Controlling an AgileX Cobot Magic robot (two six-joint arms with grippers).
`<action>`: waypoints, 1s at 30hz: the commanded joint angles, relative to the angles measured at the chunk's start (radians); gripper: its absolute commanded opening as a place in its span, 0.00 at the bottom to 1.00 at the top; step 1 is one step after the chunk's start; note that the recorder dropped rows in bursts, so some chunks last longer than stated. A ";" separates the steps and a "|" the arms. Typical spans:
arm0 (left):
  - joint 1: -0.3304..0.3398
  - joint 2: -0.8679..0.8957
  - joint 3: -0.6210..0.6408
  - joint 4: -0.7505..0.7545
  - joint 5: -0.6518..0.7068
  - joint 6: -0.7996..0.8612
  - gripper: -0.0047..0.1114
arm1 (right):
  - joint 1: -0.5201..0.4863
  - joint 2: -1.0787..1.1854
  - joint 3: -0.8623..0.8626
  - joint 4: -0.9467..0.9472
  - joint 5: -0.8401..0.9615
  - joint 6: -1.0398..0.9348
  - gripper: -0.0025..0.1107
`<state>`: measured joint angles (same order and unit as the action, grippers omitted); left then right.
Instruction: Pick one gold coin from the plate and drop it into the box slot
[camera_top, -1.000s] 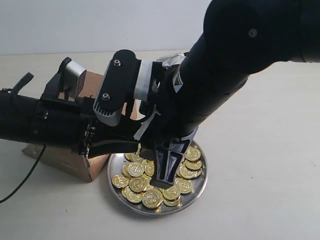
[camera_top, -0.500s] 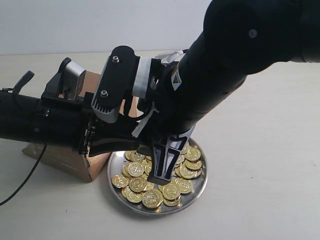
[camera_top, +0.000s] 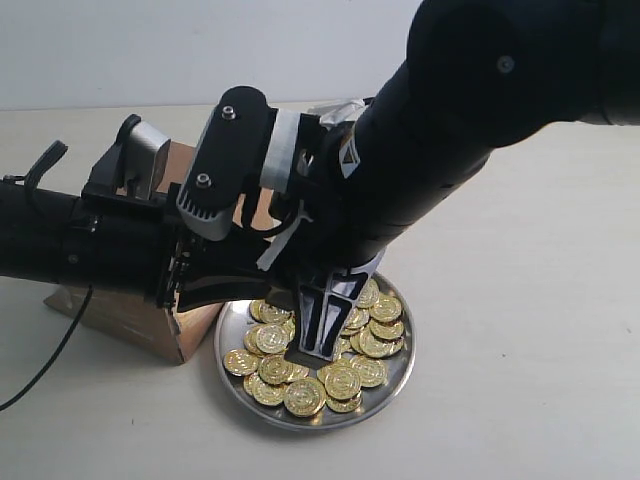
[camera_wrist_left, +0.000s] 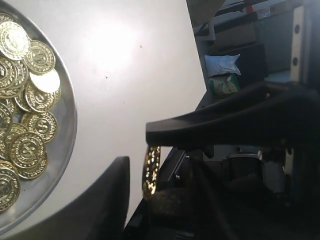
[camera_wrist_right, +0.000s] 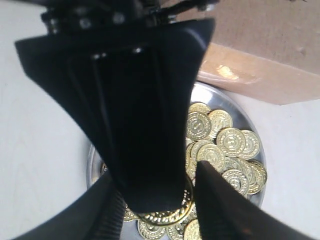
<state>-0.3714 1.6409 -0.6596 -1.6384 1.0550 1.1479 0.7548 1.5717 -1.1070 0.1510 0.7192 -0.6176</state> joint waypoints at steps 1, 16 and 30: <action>-0.008 0.000 -0.006 -0.006 0.001 0.005 0.36 | 0.000 -0.002 -0.006 0.006 -0.016 -0.010 0.02; -0.008 0.000 -0.006 0.012 0.001 0.047 0.04 | 0.000 -0.002 -0.006 0.008 -0.016 -0.010 0.02; 0.008 -0.011 -0.006 0.058 -0.001 0.076 0.04 | 0.000 -0.043 -0.008 -0.119 0.033 0.110 0.54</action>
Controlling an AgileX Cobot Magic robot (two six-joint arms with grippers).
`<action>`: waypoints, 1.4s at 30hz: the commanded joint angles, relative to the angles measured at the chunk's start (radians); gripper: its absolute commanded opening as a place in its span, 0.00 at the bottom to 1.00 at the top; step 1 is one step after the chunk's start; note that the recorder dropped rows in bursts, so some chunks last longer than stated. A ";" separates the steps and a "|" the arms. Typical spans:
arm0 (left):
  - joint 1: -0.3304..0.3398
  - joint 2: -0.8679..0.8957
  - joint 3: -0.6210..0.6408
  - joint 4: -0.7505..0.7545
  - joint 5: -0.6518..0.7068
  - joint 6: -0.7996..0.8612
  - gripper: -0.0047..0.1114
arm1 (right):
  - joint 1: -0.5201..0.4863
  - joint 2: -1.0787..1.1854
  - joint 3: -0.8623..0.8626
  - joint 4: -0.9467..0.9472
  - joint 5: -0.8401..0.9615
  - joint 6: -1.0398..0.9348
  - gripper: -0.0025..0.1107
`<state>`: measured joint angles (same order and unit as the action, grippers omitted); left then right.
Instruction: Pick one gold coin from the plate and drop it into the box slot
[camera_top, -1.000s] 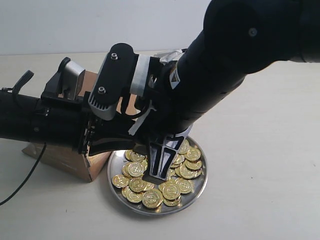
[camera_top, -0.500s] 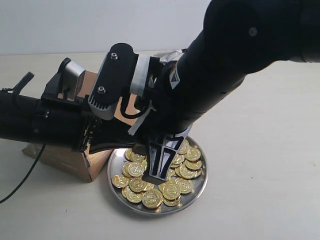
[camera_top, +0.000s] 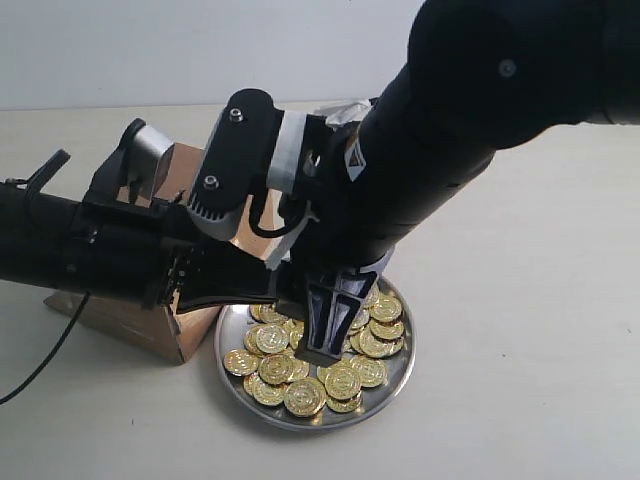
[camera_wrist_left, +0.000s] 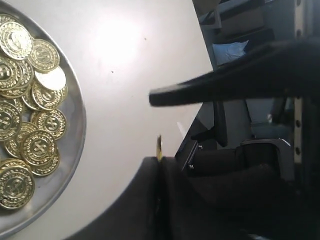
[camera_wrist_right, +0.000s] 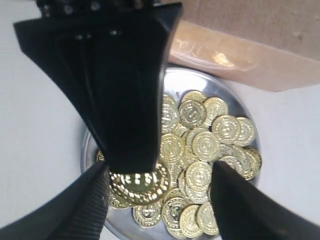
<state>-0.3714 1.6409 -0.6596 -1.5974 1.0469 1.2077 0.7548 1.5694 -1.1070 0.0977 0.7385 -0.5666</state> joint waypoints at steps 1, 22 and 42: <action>0.013 -0.017 -0.006 0.017 0.008 0.015 0.04 | 0.000 -0.056 -0.008 -0.079 0.019 0.066 0.53; 0.035 -0.166 -0.189 0.567 -0.690 -0.131 0.04 | 0.000 -0.299 -0.008 -0.018 0.269 0.151 0.02; 0.033 -0.107 -0.189 0.780 -0.753 -0.370 0.04 | 0.000 -0.299 -0.006 0.002 0.261 0.151 0.02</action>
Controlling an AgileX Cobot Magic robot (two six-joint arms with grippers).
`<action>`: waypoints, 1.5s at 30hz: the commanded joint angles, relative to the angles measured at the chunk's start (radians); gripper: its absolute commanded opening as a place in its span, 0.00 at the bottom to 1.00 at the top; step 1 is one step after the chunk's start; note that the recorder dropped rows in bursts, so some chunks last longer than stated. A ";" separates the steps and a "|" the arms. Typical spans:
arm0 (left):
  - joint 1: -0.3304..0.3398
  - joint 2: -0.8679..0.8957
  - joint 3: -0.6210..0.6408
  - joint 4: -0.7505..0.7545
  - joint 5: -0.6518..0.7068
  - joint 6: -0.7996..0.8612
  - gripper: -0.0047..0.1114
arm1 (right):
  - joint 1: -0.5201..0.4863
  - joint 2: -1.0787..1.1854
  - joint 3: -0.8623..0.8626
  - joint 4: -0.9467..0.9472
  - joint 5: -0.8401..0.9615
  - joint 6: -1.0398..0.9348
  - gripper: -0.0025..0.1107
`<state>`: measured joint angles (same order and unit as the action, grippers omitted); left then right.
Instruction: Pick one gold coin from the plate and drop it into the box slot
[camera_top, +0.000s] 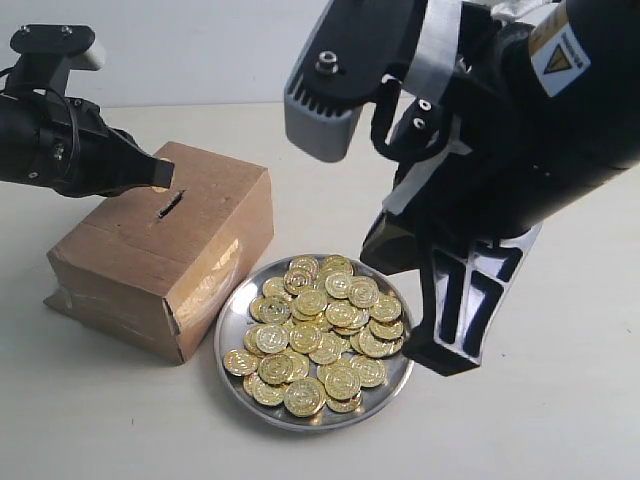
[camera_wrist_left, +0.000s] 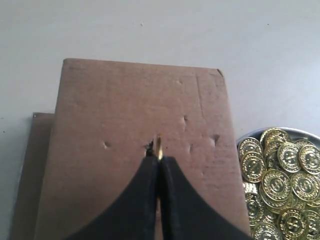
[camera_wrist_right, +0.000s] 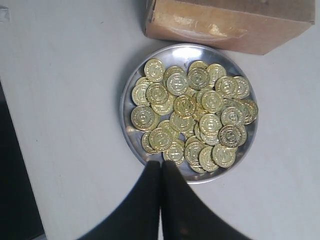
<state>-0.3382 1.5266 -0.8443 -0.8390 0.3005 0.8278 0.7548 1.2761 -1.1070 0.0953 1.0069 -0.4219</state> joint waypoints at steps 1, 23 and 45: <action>0.000 0.010 -0.005 0.024 -0.004 0.010 0.04 | 0.000 -0.006 -0.006 0.004 -0.007 0.006 0.02; -0.025 0.091 -0.005 0.051 -0.012 0.033 0.04 | 0.000 -0.006 -0.006 0.011 -0.007 0.006 0.02; -0.022 -0.173 -0.075 0.051 0.152 0.002 0.18 | 0.000 -0.006 -0.006 0.011 -0.102 0.006 0.02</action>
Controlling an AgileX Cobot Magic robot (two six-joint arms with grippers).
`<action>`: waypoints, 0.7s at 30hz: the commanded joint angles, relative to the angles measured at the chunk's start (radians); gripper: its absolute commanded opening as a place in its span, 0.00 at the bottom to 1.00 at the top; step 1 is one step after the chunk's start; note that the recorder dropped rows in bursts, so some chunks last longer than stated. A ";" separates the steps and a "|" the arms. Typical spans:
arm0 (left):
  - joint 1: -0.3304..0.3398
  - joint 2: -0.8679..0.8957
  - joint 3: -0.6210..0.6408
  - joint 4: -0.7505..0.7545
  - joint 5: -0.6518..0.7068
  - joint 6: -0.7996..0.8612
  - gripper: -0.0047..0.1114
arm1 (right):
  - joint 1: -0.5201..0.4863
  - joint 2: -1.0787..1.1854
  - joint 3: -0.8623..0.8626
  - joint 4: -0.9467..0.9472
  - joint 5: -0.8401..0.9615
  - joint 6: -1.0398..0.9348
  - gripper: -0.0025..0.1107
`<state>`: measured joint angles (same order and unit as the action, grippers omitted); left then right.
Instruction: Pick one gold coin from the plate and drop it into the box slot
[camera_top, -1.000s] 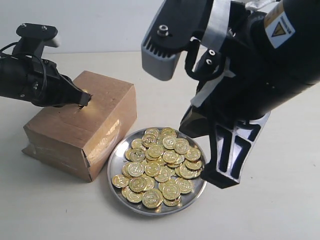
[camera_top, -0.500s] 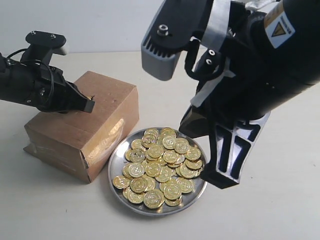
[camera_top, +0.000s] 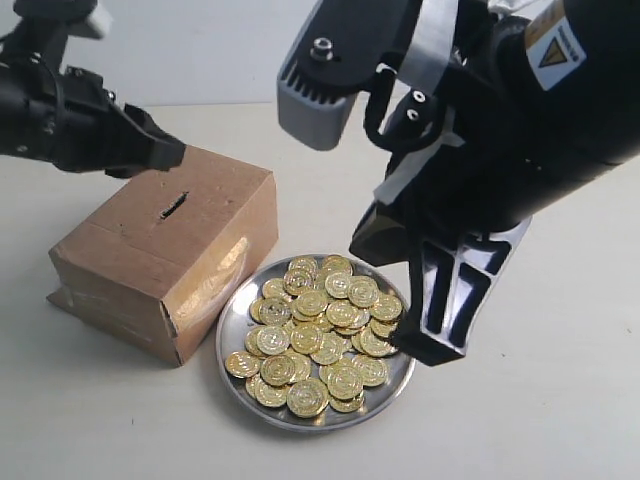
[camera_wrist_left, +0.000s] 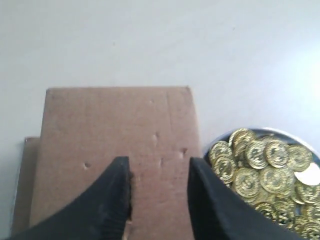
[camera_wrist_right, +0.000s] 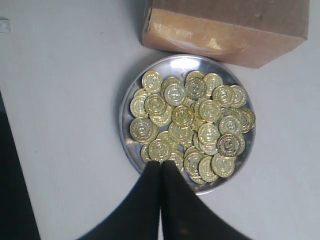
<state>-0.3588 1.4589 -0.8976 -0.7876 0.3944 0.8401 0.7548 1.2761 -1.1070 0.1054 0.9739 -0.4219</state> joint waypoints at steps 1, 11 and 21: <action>-0.002 -0.141 -0.024 0.000 0.067 -0.010 0.09 | 0.000 -0.006 -0.006 0.001 -0.092 0.006 0.02; -0.002 -0.501 -0.024 0.000 0.067 -0.008 0.04 | 0.000 -0.006 -0.006 0.001 -0.145 0.006 0.02; -0.002 -0.700 -0.024 0.000 0.067 -0.006 0.04 | 0.000 -0.006 -0.006 0.001 -0.145 0.006 0.02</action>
<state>-0.3588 0.7924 -0.9136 -0.7876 0.4607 0.8362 0.7548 1.2761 -1.1070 0.1054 0.8435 -0.4219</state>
